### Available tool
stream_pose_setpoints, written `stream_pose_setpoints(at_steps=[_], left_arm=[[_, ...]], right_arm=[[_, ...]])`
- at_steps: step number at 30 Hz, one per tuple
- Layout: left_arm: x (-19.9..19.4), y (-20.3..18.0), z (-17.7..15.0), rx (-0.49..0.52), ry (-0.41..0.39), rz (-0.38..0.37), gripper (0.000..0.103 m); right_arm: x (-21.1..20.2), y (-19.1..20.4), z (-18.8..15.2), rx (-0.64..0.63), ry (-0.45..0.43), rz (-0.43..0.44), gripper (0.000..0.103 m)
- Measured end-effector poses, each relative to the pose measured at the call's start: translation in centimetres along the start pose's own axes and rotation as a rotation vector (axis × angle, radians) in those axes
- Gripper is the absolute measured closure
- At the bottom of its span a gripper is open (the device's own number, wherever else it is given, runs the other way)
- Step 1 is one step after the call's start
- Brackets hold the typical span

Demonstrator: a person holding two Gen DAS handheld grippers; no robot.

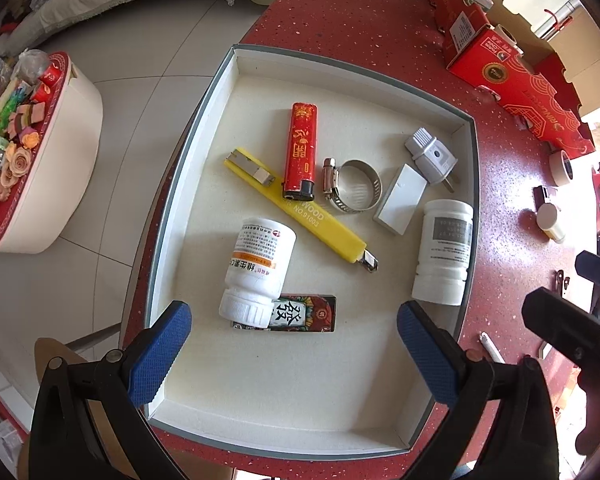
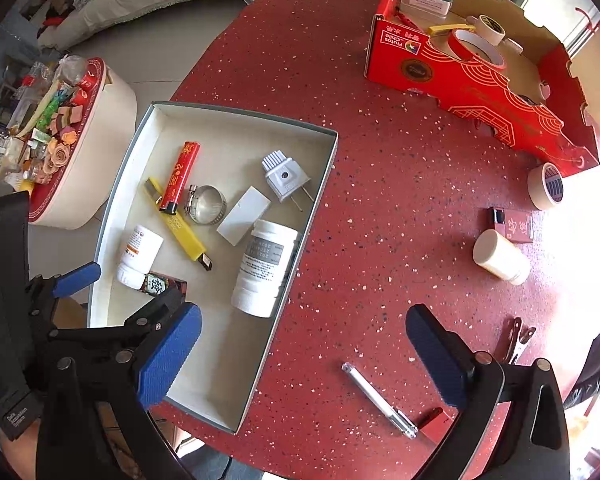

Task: Organize rigid objects
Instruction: 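Move both open grippers back over the remaining table items, then move left gripper to the white yellow-label pill bottle while right gripper approaches the red box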

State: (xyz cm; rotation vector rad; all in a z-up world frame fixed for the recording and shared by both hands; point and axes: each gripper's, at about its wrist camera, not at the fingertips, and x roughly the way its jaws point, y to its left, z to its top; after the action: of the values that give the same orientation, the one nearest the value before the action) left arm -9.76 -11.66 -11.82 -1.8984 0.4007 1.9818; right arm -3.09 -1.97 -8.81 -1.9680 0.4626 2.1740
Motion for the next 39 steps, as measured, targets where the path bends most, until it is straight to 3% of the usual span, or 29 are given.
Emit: stream_pose_setpoints(at_steps=[10,13,20,29,34,39], left_arm=[[-0.2,-3.7,-5.9,0.187,0.111,0.003,0.0],[-0.2,-5.6,-6.8,0.247,0.13,-0.001,0.0],[-1.5,-11.2,-5.6,0.359,0.106,-0.029,0.0],[-1.4,-18.9,-6.4,0.527,0.121,-0.073,0.0],[0.5,-21.7,-7.9,0.543,0.189,-0.083,0.0],[2.9,-23.4,-8.8,0.502,0.246,-0.059,0.0]], right_arm=[[2.3,-2.3,-9.1,0.079,0.184,0.007,0.0],[2.5,-3.8,-10.6,0.117,0.199,-0.015,0.0],[1.7,-9.6,-13.5,0.342,0.179,-0.023,0.0],[2.8,-18.8,-19.6,0.707,0.24,-0.015,0.0],[3.6,-21.3,-21.9,0.8,0.282,0.003,0.0],[3.9,-23.0,-23.2,0.811,0.296,0.005,0.0]])
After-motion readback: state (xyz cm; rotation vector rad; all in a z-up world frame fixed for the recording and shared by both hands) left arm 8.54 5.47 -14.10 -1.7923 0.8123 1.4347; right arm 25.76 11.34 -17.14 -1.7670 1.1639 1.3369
